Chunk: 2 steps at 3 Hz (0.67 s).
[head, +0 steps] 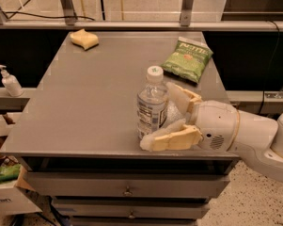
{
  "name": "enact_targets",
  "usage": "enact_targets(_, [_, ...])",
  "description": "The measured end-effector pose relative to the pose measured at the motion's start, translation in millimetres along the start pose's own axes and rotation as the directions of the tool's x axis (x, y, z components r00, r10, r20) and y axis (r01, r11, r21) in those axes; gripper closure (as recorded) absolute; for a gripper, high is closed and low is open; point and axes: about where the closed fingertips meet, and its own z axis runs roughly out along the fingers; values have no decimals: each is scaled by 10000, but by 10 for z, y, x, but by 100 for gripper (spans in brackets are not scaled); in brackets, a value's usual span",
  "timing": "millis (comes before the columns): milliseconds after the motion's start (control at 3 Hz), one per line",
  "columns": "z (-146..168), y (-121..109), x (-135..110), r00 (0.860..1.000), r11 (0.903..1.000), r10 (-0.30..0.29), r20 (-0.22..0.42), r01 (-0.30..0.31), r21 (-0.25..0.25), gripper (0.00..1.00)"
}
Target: Knock blue plastic bottle over
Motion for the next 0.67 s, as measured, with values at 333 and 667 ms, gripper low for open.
enact_targets(333, [234,100,-59,9992,9992,-305,242,311,-266,16])
enact_targets(667, [372,127,-82,9982,9978,-589,-147,584,-315,39])
